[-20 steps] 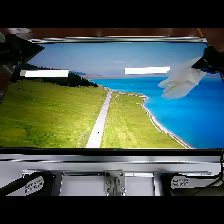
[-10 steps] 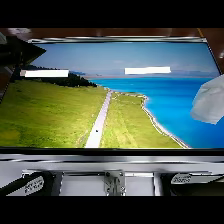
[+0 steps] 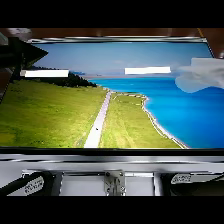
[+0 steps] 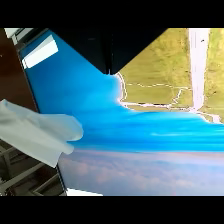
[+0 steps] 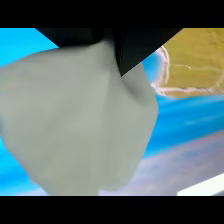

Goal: Fold the shirts.

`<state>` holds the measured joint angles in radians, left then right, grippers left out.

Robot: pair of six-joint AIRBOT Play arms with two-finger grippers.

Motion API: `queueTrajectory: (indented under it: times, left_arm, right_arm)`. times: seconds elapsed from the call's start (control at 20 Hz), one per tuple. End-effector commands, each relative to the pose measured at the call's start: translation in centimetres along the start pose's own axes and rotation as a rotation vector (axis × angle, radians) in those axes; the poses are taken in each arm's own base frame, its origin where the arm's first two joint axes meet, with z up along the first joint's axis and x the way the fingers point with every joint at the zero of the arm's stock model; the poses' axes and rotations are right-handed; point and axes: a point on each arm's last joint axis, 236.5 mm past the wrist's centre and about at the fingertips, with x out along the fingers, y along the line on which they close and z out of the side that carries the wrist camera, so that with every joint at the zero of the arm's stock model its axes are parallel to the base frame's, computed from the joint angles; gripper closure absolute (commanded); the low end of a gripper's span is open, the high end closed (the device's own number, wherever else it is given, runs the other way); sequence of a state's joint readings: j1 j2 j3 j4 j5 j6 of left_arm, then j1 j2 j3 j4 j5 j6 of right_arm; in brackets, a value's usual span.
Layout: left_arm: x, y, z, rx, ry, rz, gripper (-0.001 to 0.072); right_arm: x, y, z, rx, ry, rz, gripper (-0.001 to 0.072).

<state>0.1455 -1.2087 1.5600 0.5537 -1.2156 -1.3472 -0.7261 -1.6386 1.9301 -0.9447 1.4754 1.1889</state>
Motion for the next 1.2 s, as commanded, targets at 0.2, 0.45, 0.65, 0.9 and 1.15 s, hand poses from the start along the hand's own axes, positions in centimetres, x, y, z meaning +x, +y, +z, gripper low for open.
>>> queueTrajectory:
  times: [0.2,0.45,0.65,0.9,1.15]
  left_arm:
    - [0.3,-0.5,-0.3,0.017,0.011,-0.01,0.0664]
    - [0.3,-0.5,-0.3,0.017,0.011,-0.01,0.0664]
    - [0.3,-0.5,-0.3,0.017,0.011,-0.01,0.0664]
    - [0.3,-0.5,-0.3,0.017,0.011,-0.01,0.0664]
    - [0.3,-0.5,-0.3,0.017,0.011,-0.01,0.0664]
  right_arm:
    - [2.0,-10.4,-19.7,0.271,0.636,-0.311,0.0646]
    - [-1.1,-13.6,-24.8,0.483,0.756,-0.449,0.0646]
    - [-2.0,-13.4,-30.2,0.602,0.851,-0.442,0.0646]
    - [-2.2,-14.0,-36.2,0.752,0.82,-0.485,0.0646]
    - [-2.7,-14.3,-37.9,0.772,0.808,-0.493,0.0184]
